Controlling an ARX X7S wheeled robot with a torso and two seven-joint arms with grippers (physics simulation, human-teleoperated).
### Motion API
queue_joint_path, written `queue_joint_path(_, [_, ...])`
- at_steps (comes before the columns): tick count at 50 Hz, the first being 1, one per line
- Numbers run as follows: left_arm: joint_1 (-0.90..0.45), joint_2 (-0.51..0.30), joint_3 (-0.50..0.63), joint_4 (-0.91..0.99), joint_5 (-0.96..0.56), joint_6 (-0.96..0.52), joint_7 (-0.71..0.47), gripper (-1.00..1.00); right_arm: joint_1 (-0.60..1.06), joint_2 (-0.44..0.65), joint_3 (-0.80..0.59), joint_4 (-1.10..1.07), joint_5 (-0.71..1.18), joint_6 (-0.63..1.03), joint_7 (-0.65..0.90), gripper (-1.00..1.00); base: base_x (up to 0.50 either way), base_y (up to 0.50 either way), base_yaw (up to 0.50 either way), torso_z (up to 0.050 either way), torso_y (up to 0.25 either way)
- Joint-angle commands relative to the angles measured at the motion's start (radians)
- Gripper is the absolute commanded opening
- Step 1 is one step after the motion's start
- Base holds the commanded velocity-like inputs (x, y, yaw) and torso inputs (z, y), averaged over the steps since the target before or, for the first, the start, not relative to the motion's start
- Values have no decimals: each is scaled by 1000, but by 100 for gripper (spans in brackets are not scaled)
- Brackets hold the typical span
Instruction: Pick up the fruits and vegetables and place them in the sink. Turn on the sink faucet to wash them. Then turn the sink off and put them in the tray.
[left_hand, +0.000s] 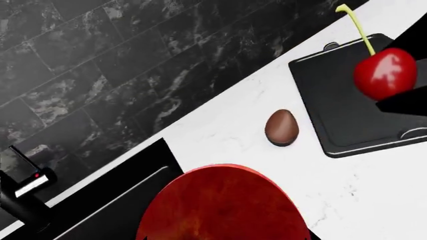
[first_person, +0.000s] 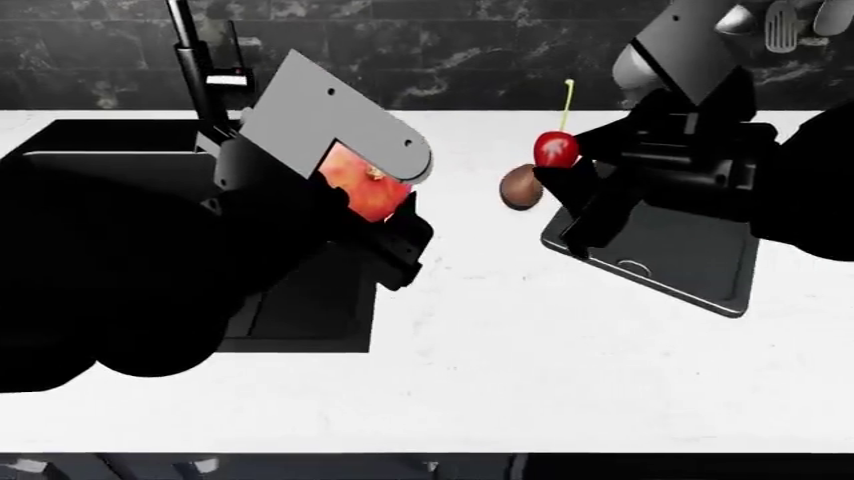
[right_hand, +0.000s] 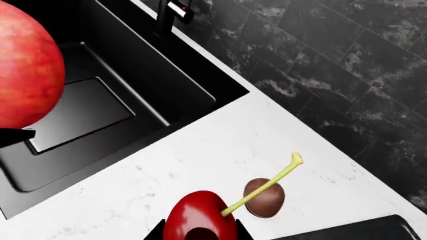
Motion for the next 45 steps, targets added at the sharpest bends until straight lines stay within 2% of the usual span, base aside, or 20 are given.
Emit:
queue_joint_path(1, [-4,2,-2,-2,6,11,-10,-100,-2,14,5,-21,-1,-5,4,-100,0,-500,0,0,0])
queue_joint_path(27, [5,3,13,-7,22,17,3,-100,-6,24,-21,-48,-33,-27,-14,-100,3,-500,0,0,1])
queue_joint_path(45, [5,2,19,-7,23,21,5,-100,-5,24,-25,-54,-46,-46,-20,-100,221,-439,0,0,1])
